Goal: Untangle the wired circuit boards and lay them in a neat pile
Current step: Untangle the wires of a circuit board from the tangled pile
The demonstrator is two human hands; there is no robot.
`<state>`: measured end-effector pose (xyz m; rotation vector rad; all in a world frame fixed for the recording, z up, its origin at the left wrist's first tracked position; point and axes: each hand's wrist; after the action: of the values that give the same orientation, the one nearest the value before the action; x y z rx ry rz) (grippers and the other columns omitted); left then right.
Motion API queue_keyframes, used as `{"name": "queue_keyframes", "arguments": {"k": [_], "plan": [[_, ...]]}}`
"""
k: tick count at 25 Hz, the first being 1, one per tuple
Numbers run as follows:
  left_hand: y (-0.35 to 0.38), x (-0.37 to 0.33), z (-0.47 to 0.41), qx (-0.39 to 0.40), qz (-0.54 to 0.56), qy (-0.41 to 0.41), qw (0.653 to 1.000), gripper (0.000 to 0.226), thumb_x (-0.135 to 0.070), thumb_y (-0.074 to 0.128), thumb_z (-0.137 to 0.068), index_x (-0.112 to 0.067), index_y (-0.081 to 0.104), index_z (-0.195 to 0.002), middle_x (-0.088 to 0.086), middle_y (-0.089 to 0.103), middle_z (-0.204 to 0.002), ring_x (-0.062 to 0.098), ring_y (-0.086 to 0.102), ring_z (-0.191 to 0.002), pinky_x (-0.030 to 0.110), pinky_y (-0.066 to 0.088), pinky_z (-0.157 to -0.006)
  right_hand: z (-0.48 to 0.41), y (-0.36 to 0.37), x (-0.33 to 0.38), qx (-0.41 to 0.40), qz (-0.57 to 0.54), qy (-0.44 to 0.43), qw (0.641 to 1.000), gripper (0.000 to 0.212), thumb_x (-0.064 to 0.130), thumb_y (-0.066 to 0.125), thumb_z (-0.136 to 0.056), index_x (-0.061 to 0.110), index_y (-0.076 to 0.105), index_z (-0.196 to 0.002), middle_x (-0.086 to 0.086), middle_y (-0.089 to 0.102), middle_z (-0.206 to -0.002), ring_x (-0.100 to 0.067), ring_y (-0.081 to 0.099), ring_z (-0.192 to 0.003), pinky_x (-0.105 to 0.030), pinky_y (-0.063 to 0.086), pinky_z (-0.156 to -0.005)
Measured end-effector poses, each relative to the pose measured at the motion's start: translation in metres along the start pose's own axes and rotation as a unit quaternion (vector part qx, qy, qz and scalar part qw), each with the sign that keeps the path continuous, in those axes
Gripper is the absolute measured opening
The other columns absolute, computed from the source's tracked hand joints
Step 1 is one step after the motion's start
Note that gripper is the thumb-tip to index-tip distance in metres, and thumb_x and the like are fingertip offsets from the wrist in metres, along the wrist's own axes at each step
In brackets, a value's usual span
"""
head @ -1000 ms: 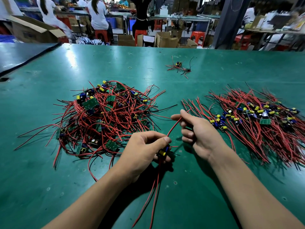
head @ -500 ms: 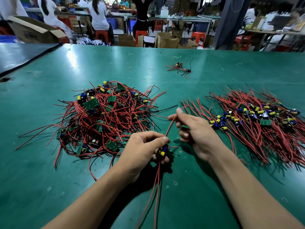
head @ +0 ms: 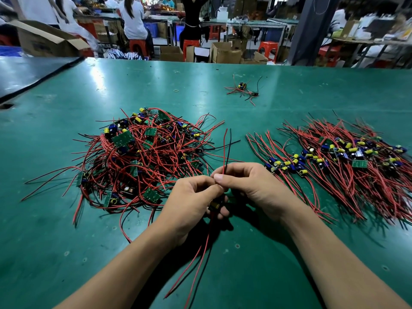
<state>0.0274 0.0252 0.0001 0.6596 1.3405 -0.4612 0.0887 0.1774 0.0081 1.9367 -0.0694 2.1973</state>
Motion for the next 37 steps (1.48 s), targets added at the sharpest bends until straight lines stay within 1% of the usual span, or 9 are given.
{"name": "queue_keyframes", "arguments": {"k": [2, 6, 13, 18, 23, 25, 28, 32, 37], "plan": [[0.000, 0.001, 0.000, 0.001, -0.005, 0.001, 1.000, 0.013, -0.005, 0.061, -0.092, 0.006, 0.066, -0.087, 0.016, 0.066, -0.071, 0.022, 0.062, -0.050, 0.025, 0.050, -0.046, 0.000, -0.002, 0.002, 0.002, 0.009, 0.011, 1.000, 0.010, 0.020, 0.076, -0.087, 0.011, 0.076, -0.092, -0.007, 0.064, -0.072, -0.016, 0.056, -0.055, -0.024, 0.051, -0.053], [0.000, 0.000, -0.001, 0.006, -0.006, -0.005, 1.000, 0.011, -0.005, 0.062, -0.091, 0.001, 0.067, -0.084, 0.015, 0.066, -0.069, 0.023, 0.061, -0.050, 0.025, 0.049, -0.046, -0.005, -0.008, 0.002, -0.096, 0.030, 0.003, 0.995, 0.013, 0.025, 0.072, -0.090, 0.015, 0.078, -0.087, 0.003, 0.041, -0.055, -0.008, 0.028, -0.043, -0.019, 0.021, -0.043], [0.000, -0.002, -0.002, 0.025, -0.010, -0.006, 1.000, 0.010, -0.006, 0.063, -0.090, 0.000, 0.067, -0.083, 0.012, 0.066, -0.067, 0.022, 0.061, -0.050, 0.025, 0.049, -0.047, -0.014, -0.015, 0.005, -0.223, -0.092, -0.042, 0.970, 0.019, 0.024, 0.070, -0.091, 0.013, 0.077, -0.077, 0.008, 0.054, -0.061, -0.004, 0.031, -0.038, -0.015, 0.023, -0.038], [0.000, -0.003, -0.001, 0.037, -0.015, -0.008, 0.999, 0.010, -0.007, 0.065, -0.089, -0.003, 0.070, -0.081, 0.013, 0.066, -0.068, 0.022, 0.062, -0.050, 0.024, 0.049, -0.047, -0.014, -0.016, 0.013, -0.197, -0.245, 0.019, 0.949, 0.040, 0.034, 0.064, -0.094, 0.014, 0.074, -0.060, 0.007, 0.045, -0.055, -0.003, 0.028, -0.035, -0.015, 0.020, -0.036], [-0.001, -0.003, 0.000, 0.048, -0.019, -0.010, 0.999, 0.010, -0.007, 0.065, -0.089, -0.002, 0.070, -0.083, 0.014, 0.066, -0.070, 0.022, 0.062, -0.052, 0.025, 0.049, -0.048, -0.012, -0.021, 0.016, -0.129, -0.368, 0.062, 0.919, 0.030, 0.027, 0.068, -0.083, 0.009, 0.068, -0.059, 0.005, 0.039, -0.057, -0.004, 0.027, -0.035, -0.015, 0.018, -0.037], [-0.002, -0.004, 0.001, 0.046, -0.015, -0.011, 0.999, 0.010, -0.007, 0.065, -0.089, 0.000, 0.070, -0.084, 0.015, 0.065, -0.069, 0.022, 0.062, -0.051, 0.024, 0.050, -0.048, -0.011, -0.021, 0.015, -0.129, -0.319, 0.047, 0.938, 0.030, 0.033, 0.070, -0.082, 0.010, 0.070, -0.062, 0.005, 0.040, -0.058, -0.003, 0.027, -0.035, -0.015, 0.020, -0.035], [-0.001, -0.002, 0.001, 0.027, -0.008, -0.008, 1.000, 0.012, -0.006, 0.063, -0.091, 0.004, 0.067, -0.087, 0.015, 0.065, -0.069, 0.021, 0.061, -0.050, 0.024, 0.050, -0.047, -0.008, -0.014, 0.010, -0.115, -0.151, 0.010, 0.982, 0.037, 0.046, 0.075, -0.072, 0.010, 0.074, -0.081, 0.006, 0.046, -0.062, -0.003, 0.031, -0.039, -0.017, 0.023, -0.038], [-0.001, -0.002, 0.000, 0.021, -0.006, -0.004, 1.000, 0.013, -0.006, 0.061, -0.093, 0.001, 0.067, -0.084, 0.015, 0.066, -0.070, 0.021, 0.062, -0.051, 0.025, 0.050, -0.046, -0.004, 0.006, -0.003, -0.032, -0.049, 0.021, 0.998, 0.029, 0.042, 0.079, -0.076, 0.014, 0.076, -0.086, -0.006, 0.051, -0.059, -0.013, 0.045, -0.042, -0.020, 0.043, -0.042], [-0.001, 0.000, 0.000, 0.030, -0.002, -0.010, 0.999, 0.011, -0.007, 0.063, -0.091, 0.001, 0.067, -0.085, 0.014, 0.066, -0.070, 0.021, 0.061, -0.050, 0.024, 0.049, -0.047, -0.011, -0.002, 0.002, -0.145, -0.058, 0.015, 0.988, 0.029, 0.039, 0.067, -0.091, 0.016, 0.077, -0.077, 0.007, 0.042, -0.055, -0.005, 0.029, -0.037, -0.014, 0.020, -0.039]]}}
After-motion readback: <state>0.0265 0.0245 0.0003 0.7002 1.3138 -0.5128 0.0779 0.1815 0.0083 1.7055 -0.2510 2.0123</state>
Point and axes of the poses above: each hand's wrist, its own z-axis away from the middle knuckle, its own y-axis out of the palm, x = y × z
